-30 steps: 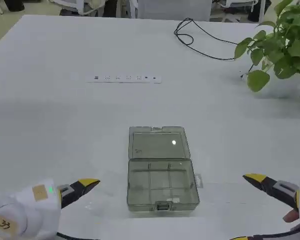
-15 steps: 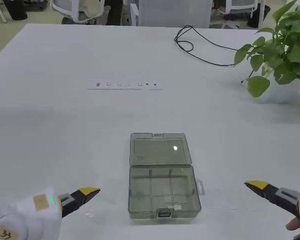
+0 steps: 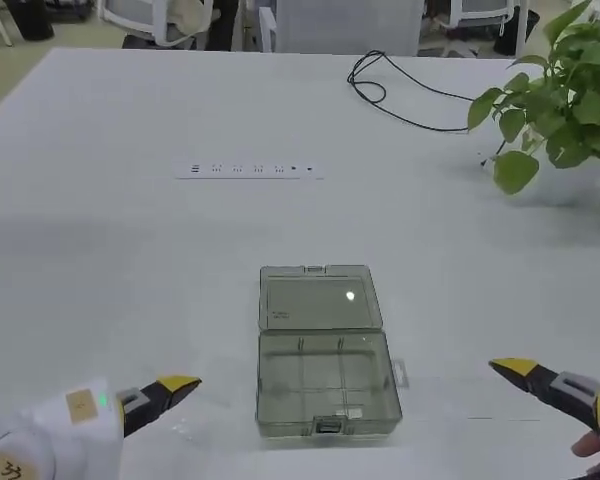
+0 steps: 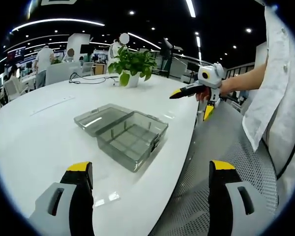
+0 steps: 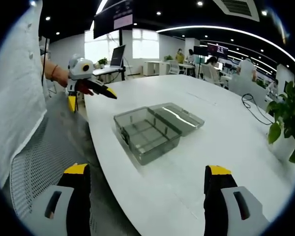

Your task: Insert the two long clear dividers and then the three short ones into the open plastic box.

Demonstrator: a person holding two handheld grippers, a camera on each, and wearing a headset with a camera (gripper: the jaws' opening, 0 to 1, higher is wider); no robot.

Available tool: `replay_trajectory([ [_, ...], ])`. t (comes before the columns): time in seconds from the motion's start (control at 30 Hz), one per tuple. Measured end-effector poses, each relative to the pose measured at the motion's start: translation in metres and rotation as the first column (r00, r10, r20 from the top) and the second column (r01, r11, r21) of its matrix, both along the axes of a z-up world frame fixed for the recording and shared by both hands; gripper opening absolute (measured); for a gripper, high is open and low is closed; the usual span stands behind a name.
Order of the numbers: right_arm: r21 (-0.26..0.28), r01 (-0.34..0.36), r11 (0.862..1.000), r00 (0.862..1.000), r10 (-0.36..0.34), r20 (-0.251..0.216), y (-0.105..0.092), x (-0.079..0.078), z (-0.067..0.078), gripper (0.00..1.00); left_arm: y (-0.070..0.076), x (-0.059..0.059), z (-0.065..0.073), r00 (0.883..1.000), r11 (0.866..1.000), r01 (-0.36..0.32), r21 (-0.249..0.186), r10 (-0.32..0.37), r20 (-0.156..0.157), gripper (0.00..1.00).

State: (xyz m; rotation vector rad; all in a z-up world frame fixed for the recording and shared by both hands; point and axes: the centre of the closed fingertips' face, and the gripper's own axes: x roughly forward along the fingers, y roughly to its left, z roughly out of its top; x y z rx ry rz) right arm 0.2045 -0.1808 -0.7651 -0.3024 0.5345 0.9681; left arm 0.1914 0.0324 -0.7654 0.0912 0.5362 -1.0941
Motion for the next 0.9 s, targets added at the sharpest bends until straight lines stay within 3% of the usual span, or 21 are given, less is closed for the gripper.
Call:
replay_trajectory([
  [0.9, 0.004, 0.003, 1.000, 1.000, -0.003, 0.002, 0.0029, 0.0007, 0.0001, 0.96, -0.0004, -0.0004, 0.0002, 1.000, 1.000, 0.005, 0.006, -0.005, -0.008, 1.00],
])
